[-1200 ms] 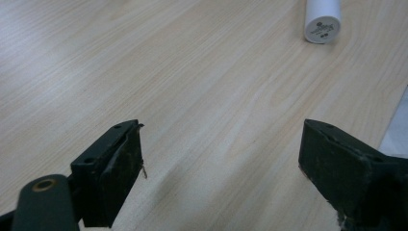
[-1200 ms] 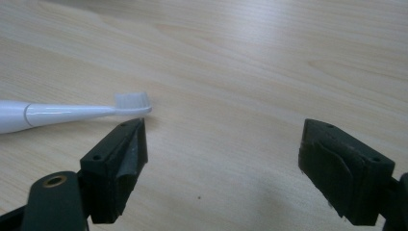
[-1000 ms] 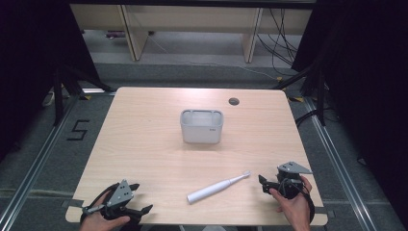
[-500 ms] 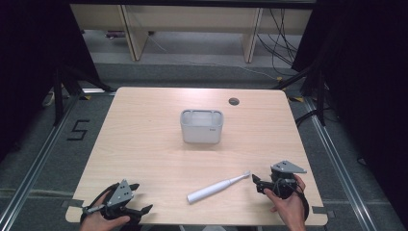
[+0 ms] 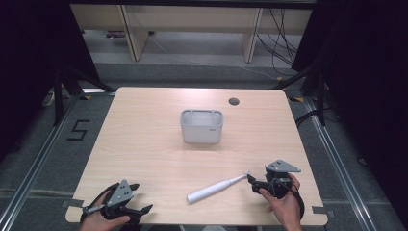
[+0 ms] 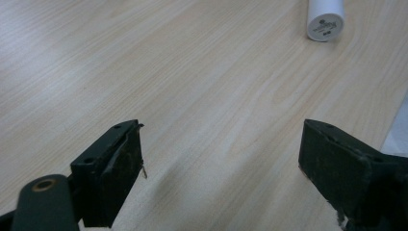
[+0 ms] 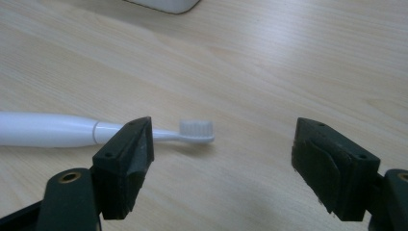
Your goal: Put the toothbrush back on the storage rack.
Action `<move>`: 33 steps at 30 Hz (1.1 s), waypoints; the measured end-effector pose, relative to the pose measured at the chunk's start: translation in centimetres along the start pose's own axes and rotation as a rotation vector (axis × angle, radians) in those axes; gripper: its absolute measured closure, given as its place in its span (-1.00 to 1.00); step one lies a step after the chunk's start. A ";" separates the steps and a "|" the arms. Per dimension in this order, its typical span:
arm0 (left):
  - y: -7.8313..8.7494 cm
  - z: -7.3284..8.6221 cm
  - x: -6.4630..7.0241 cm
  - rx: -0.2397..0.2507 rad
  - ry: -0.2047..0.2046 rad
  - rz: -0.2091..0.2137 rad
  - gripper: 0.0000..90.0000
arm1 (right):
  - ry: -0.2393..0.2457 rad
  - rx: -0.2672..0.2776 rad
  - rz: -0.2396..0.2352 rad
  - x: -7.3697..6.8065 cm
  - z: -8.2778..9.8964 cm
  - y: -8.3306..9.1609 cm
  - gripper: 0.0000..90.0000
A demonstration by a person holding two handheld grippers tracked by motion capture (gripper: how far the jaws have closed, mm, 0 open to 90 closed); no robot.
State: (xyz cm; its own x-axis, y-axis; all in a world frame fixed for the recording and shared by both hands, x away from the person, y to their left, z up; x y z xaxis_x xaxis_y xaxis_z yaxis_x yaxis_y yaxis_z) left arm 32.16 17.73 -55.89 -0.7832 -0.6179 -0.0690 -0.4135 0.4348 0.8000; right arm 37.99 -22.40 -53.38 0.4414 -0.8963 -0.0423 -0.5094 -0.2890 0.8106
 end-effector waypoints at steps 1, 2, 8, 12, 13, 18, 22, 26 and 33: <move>0.0 0.0 0.0 -0.002 0.000 -0.001 -0.67 | 0.017 0.009 0.016 0.2 -0.2 0.1 -0.47; 0.0 0.0 0.0 -0.002 0.000 -0.001 -0.67 | 0.028 0.012 0.008 0.1 -0.3 0.0 -0.47; -0.1 0.0 0.1 0.006 0.012 -0.001 -0.67 | 0.038 0.023 -0.014 -0.7 -0.7 -0.2 -0.46; -0.1 -0.1 0.1 0.012 0.016 -0.003 -0.67 | 0.065 0.022 -0.013 -1.1 -1.2 -0.3 -0.42; -0.1 0.0 0.1 0.007 0.012 -0.005 -0.67 | 0.062 0.020 -0.011 -1.2 -1.2 -0.2 -0.41; -0.2 -0.1 0.1 0.020 0.023 0.002 -0.67 | 0.106 0.038 -0.043 -2.4 -2.1 -0.4 -0.11; -0.1 0.0 0.1 0.003 0.013 0.009 -0.67 | 0.110 0.047 -0.091 -3.5 -2.5 -0.4 0.07; -0.1 -0.1 0.1 0.020 0.023 -0.002 -0.67 | 0.141 0.050 -0.131 -5.2 -2.8 -0.6 0.35; -0.2 -0.1 0.1 0.021 0.022 0.000 -0.67 | 0.243 0.033 -0.176 -8.5 -3.4 -1.8 0.75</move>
Point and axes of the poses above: each handheld gripper's, and its own axes: y roughly backward along the jaws, z roughly out of its underside, x roughly to its right, the point moved 8 cm from there along -y, roughly forward along the jaws, and after that the axes turned 13 degrees about -x, right-handed, at the moved point
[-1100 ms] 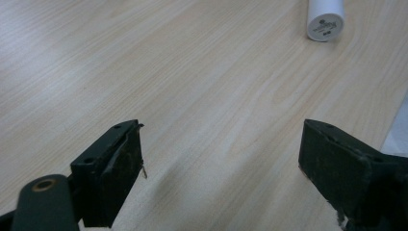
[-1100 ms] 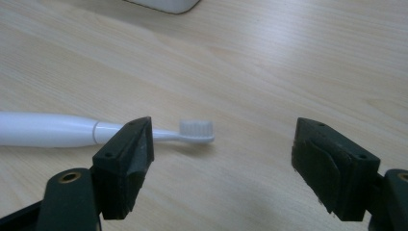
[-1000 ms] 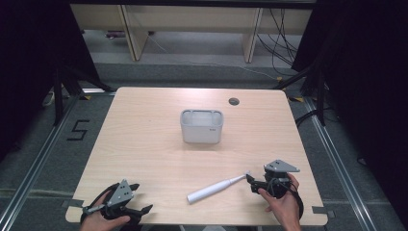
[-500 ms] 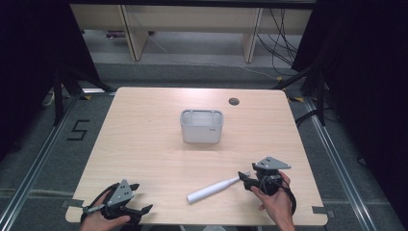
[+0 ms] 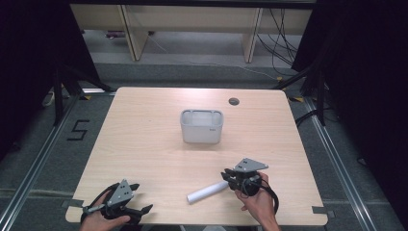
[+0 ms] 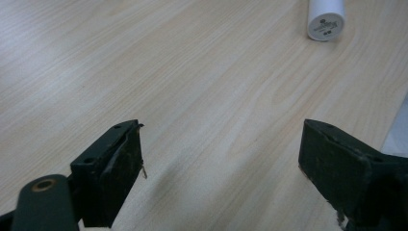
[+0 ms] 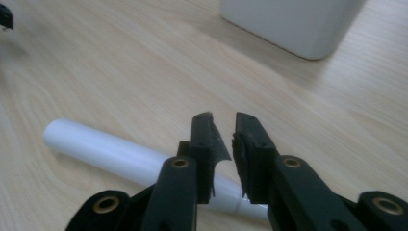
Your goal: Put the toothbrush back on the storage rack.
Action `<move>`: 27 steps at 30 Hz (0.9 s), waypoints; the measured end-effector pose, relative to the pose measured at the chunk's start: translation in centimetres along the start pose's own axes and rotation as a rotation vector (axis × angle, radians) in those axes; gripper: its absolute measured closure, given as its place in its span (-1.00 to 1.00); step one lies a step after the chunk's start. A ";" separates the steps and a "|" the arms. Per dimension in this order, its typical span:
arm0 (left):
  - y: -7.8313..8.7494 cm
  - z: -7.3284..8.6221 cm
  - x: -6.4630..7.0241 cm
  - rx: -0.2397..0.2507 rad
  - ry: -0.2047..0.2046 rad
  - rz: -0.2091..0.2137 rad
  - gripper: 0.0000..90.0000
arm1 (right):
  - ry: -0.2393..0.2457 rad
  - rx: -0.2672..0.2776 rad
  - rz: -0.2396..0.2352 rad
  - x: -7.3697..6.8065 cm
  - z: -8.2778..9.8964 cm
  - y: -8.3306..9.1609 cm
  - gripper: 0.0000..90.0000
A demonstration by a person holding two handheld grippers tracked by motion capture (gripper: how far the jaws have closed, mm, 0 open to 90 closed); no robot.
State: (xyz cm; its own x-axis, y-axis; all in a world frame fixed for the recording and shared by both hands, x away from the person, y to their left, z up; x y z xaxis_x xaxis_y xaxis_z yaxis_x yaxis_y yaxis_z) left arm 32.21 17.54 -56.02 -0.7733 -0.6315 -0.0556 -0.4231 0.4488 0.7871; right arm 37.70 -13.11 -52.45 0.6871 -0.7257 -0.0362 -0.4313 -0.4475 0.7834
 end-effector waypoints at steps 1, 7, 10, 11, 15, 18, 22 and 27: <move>0.0 0.0 0.0 0.000 0.000 0.000 -0.67 | 0.000 0.000 0.000 0.0 0.0 0.0 0.75; 0.1 -0.1 -0.1 0.002 -0.010 -0.007 -0.67 | 0.056 -0.023 -0.046 -2.1 -0.8 -1.2 0.94; 0.1 0.0 0.0 -0.001 0.003 0.001 -0.67 | 0.089 -0.021 -0.063 -2.9 -1.2 -1.8 0.98; 0.1 0.0 0.0 -0.001 0.003 0.001 -0.67 | 0.092 -0.029 -0.069 -3.1 -1.2 -1.9 0.98; 0.2 0.0 0.0 -0.016 -0.013 0.011 -0.67 | 0.109 -0.038 -0.083 -3.7 -1.4 -2.4 0.99; 0.1 -0.1 0.0 0.000 0.004 0.002 -0.67 | 0.120 -0.045 -0.089 -4.4 -1.6 -2.7 0.99; 0.1 0.0 -0.1 -0.006 -0.014 -0.001 -0.67 | 0.109 -0.066 -0.105 -5.2 -1.6 -3.1 0.99; 0.1 0.0 0.0 -0.002 0.002 0.001 -0.67 | 0.152 -0.069 -0.112 -6.0 -2.0 -3.8 0.99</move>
Point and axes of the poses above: each handheld gripper's, and its own axes: y roughly backward along the jaws, z roughly out of its underside, x roughly to its right, the point moved 8 cm from there along -y, roughly forward along the jaws, and after that the axes turned 13 degrees about -x, right-handed, at the moved point
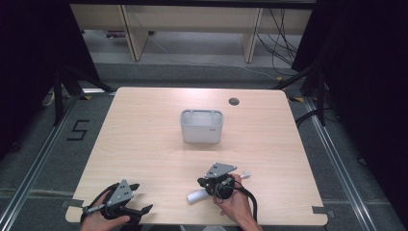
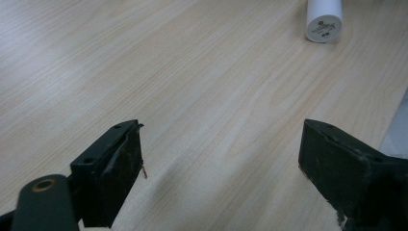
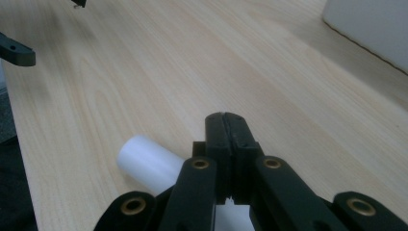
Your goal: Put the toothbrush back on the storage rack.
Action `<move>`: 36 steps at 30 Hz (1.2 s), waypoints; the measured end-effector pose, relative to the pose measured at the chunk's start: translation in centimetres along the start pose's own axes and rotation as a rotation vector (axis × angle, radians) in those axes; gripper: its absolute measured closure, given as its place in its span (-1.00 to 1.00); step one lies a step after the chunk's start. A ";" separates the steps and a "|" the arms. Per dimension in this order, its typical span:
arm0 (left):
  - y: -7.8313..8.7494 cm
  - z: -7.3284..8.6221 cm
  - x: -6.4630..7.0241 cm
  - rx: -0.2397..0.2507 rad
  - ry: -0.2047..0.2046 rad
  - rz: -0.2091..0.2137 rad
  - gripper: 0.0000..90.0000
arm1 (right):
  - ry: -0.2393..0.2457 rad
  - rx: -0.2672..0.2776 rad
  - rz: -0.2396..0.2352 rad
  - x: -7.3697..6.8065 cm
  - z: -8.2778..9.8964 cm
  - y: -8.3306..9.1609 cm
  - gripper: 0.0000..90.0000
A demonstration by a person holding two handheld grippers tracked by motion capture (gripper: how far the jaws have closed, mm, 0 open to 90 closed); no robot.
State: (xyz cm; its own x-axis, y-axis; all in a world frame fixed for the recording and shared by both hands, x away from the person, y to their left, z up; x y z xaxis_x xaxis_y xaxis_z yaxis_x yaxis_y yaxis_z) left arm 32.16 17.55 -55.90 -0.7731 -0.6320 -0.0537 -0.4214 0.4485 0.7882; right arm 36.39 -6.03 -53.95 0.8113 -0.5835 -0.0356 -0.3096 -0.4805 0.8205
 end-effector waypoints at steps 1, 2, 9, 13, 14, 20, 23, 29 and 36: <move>0.0 0.0 0.0 -0.001 -0.001 0.001 -0.67 | 0.000 0.000 0.000 0.0 0.0 0.0 0.99; 0.0 0.0 0.0 -0.001 -0.001 0.001 -0.67 | -0.002 -0.001 -0.008 -0.2 -0.1 -0.2 0.99; 0.0 0.0 0.0 -0.001 -0.013 0.002 -0.67 | 0.021 -0.007 -0.015 -0.9 -0.4 -0.9 0.99; 0.0 -0.1 0.1 0.008 0.001 0.010 -0.67 | 0.023 -0.026 -0.027 -1.3 -0.4 -1.1 0.99; 0.0 0.0 0.0 -0.001 -0.011 -0.001 -0.67 | 0.033 -0.025 -0.024 -1.2 -0.3 -1.1 0.99; 0.1 0.0 -0.1 -0.009 -0.018 -0.004 -0.67 | 0.041 -0.033 -0.029 -1.4 -0.2 -1.2 0.99; 0.1 0.0 -0.1 -0.003 -0.013 -0.003 -0.67 | 0.036 -0.050 -0.048 -1.8 0.0 -1.3 0.99; 0.1 -0.1 0.0 0.006 -0.006 0.001 -0.67 | 0.057 -0.057 -0.051 -2.0 0.1 -1.4 0.99; 0.1 0.0 0.0 0.001 -0.010 0.005 -0.67 | 0.041 -0.069 -0.058 -2.5 0.6 -1.4 0.99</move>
Point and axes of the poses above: each handheld gripper's, and its own axes: y roughly backward along the jaws, z roughly out of its underside, x roughly to its right, the point moved 8 cm from there along -y, roughly forward along the jaws, and after that the axes turned 13 degrees about -x, right-handed, at the moved point
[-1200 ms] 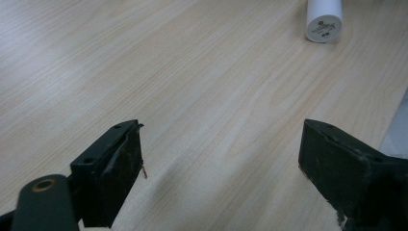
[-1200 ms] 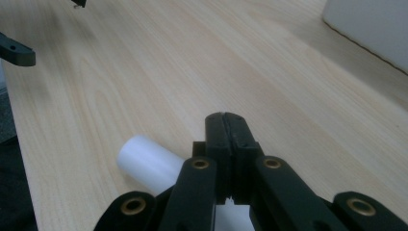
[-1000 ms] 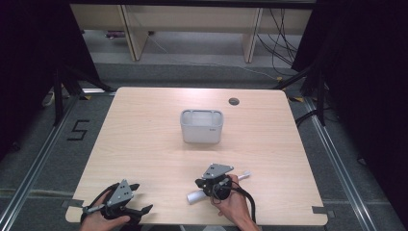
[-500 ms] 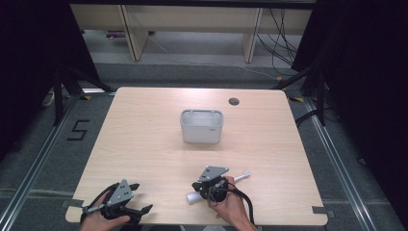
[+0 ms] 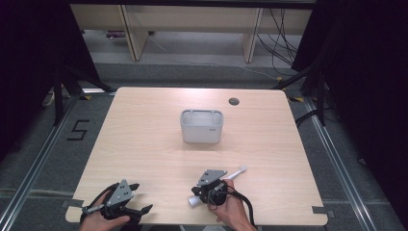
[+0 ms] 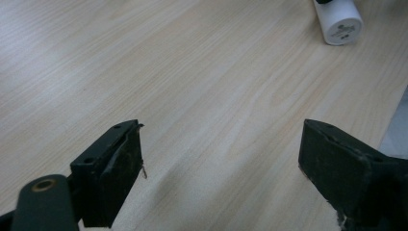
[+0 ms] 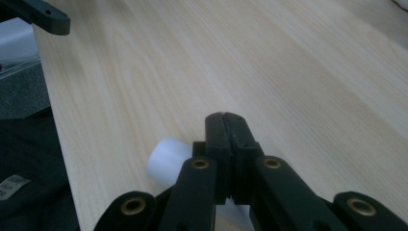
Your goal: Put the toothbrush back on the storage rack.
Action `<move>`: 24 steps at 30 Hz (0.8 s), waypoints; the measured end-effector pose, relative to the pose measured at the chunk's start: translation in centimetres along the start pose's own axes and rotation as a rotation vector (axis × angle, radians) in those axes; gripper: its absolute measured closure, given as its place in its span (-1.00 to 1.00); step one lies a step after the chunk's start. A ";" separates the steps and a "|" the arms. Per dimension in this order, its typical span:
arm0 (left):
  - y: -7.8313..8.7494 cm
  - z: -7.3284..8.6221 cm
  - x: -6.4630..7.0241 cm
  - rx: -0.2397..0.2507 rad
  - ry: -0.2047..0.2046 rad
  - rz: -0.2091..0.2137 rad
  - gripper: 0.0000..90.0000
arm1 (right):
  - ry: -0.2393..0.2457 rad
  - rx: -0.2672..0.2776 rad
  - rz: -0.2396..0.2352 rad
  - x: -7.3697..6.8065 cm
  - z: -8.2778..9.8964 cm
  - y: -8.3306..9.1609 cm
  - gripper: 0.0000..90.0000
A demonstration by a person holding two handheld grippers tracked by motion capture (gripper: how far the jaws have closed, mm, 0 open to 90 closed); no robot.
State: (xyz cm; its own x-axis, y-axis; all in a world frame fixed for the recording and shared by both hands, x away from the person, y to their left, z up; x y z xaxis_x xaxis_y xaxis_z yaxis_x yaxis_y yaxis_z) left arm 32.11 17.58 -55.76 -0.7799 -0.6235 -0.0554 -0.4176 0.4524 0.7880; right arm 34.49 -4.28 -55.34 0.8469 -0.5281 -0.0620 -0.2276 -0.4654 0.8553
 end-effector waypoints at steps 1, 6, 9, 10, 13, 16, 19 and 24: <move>0.0 0.0 0.0 0.000 0.000 0.000 -0.67 | 0.000 0.000 0.000 0.0 0.0 0.0 0.99; 0.1 0.0 0.0 -0.002 0.003 -0.008 -0.67 | 0.022 -0.002 -0.011 -0.2 0.7 0.4 0.99; 0.1 0.0 -0.2 0.004 -0.002 -0.026 -0.67 | 0.007 -0.016 -0.022 -0.2 1.6 0.8 0.99; 0.1 0.0 -0.2 0.004 -0.002 -0.026 -0.67 | 0.007 -0.016 -0.022 -0.2 1.6 0.8 0.99; 0.1 0.1 -0.1 -0.002 0.008 -0.011 -0.67 | 0.008 -0.006 -0.029 0.0 2.0 1.1 0.99; 0.0 -0.1 -0.1 0.014 0.000 -0.012 -0.67 | -0.002 -0.025 -0.028 -0.1 2.5 1.4 0.99; 0.1 0.0 -0.2 0.006 -0.003 -0.020 -0.67 | -0.002 -0.027 -0.032 -0.3 3.0 1.5 0.98; 0.1 0.0 -0.1 0.007 0.005 -0.011 -0.67 | 0.005 -0.030 -0.032 -0.3 3.6 1.9 0.98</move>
State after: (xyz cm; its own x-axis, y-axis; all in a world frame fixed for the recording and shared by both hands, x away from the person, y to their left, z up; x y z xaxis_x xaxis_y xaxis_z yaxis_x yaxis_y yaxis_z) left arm 32.15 17.66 -55.66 -0.7729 -0.6316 -0.0614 -0.4299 0.4500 0.7828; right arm 32.09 -7.56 -55.49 0.8557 -0.5100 -0.0873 -0.1861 -0.4607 0.8678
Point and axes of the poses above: each handheld gripper's, and its own axes: y roughly backward along the jaws, z roughly out of its underside, x roughly to its right, the point moved 8 cm from there along -y, roughly forward along the jaws, and after that the axes turned 13 degrees about -x, right-handed, at the moved point
